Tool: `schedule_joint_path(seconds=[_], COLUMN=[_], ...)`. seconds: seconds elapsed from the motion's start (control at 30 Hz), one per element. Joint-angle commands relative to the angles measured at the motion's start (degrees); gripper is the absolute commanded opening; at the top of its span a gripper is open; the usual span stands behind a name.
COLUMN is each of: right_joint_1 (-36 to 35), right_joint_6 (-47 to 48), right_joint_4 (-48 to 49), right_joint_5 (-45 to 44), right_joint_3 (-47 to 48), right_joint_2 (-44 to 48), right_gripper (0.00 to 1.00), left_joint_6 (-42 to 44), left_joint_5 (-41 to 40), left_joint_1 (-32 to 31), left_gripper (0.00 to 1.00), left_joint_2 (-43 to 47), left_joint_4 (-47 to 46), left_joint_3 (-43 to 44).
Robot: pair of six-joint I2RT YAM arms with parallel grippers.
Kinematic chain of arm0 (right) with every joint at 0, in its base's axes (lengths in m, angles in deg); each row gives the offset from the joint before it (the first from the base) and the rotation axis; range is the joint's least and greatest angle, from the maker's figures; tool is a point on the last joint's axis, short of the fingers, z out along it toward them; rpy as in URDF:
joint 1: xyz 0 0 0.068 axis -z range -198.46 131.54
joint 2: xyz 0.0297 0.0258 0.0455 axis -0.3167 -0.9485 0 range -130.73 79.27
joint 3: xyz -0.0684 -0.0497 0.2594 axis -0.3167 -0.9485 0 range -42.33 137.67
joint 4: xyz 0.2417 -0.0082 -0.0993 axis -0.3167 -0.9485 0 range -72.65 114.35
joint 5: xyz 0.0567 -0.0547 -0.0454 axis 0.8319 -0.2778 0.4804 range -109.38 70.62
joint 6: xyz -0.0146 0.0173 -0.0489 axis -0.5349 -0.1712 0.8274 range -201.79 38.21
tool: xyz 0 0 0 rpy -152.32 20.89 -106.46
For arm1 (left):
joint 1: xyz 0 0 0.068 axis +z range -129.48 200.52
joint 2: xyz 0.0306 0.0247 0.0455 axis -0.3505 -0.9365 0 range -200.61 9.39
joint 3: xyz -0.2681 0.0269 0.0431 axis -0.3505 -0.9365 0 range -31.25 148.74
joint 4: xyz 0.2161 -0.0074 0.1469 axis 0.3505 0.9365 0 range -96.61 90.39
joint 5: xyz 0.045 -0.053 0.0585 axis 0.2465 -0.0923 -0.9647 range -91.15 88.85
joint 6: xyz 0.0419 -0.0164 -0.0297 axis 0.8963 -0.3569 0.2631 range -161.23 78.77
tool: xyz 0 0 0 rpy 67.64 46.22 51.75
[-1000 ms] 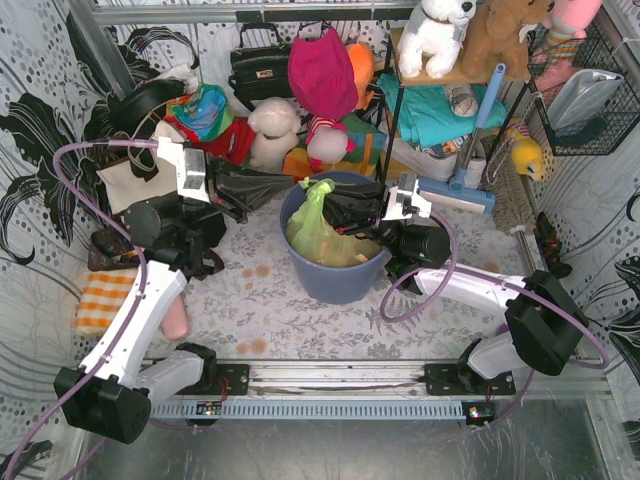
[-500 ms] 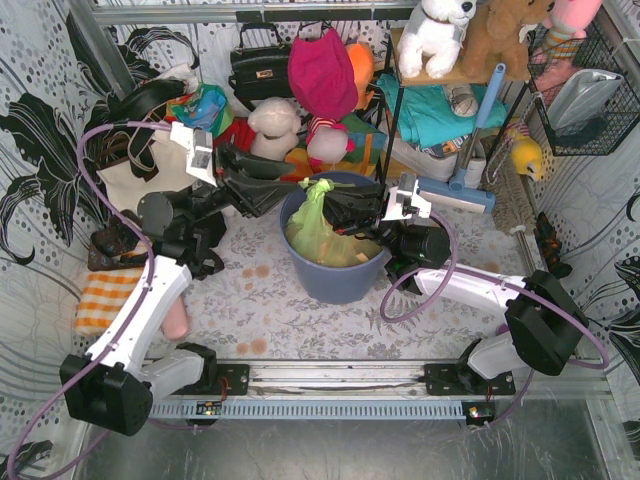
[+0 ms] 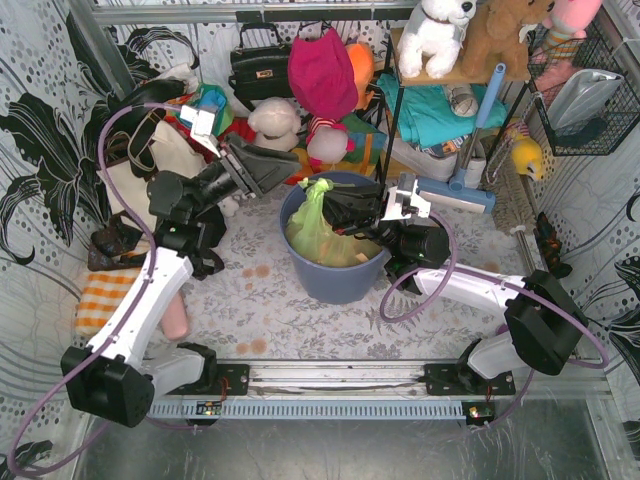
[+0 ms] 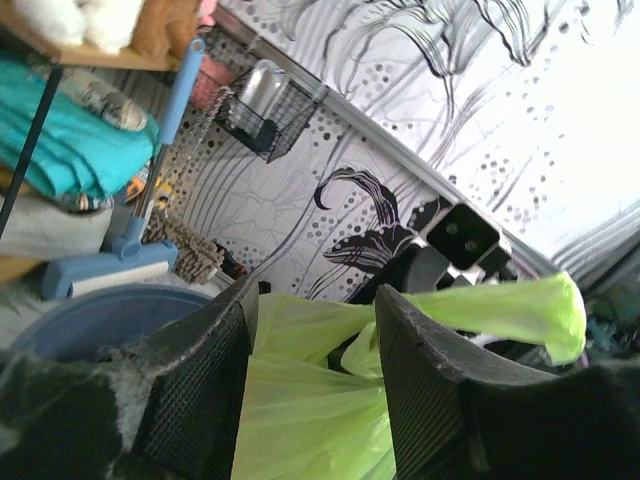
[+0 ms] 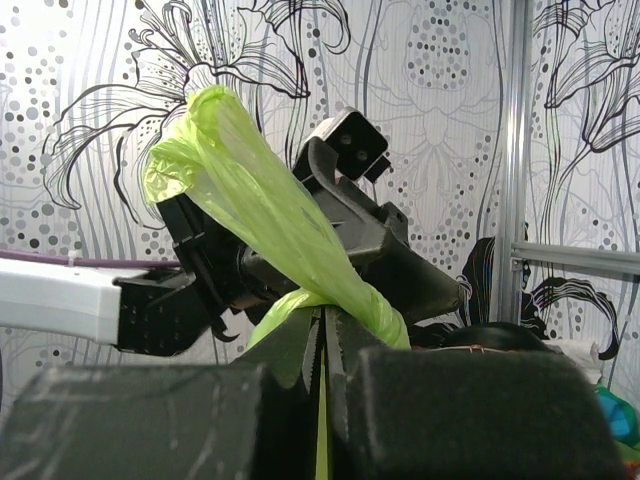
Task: Tie the trash bag
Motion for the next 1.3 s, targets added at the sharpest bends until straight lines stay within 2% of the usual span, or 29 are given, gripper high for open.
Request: schedule_joint_path(seconds=[0.0,0.07,0.2,0.43,0.73,1.03,1.27], right_joint_1=[-0.4,-0.4,-0.4,-0.5,-0.5,-0.5,-0.5], right_joint_6=[-0.9,-0.8,-0.6,0.1,0.4,0.9,1.1], right_joint_4=[3.9,2.8,2.5,2.5,3.1,3.2,3.5], right_joint_5=[0.4,0.1,0.0,-0.4,-0.5,-0.7,-0.8], right_joint_3=[2.4,2.6,2.7,2.1,1.7,1.8,1.8], right_joint_2=[-0.2,0.0,-0.1,0.6,0.6,0.2,-0.3], right_gripper=[0.0,0.0,0.0,0.0,0.0,0.0,0.0], left_joint_6=[1.2,1.1,1.7,0.1,-3.7,-5.5,-6.7], left_joint_5=[-10.4,-12.8,-17.8,-23.1,-23.5,-21.7,-21.7], left_joint_1=[-2.0,-3.5,-7.8,-10.6,-11.7,-13.4,-13.5], left_gripper=[0.59,0.61,0.73,0.79,0.74,0.76,0.67], left_joint_2=[4.1,5.1,5.5,7.1,8.4,7.2,8.5], left_joint_4=[22.2,26.7,36.3,41.6,40.4,38.7,38.4], left_joint_3=[5.0,6.0,9.3,9.9,7.8,7.4,6.5])
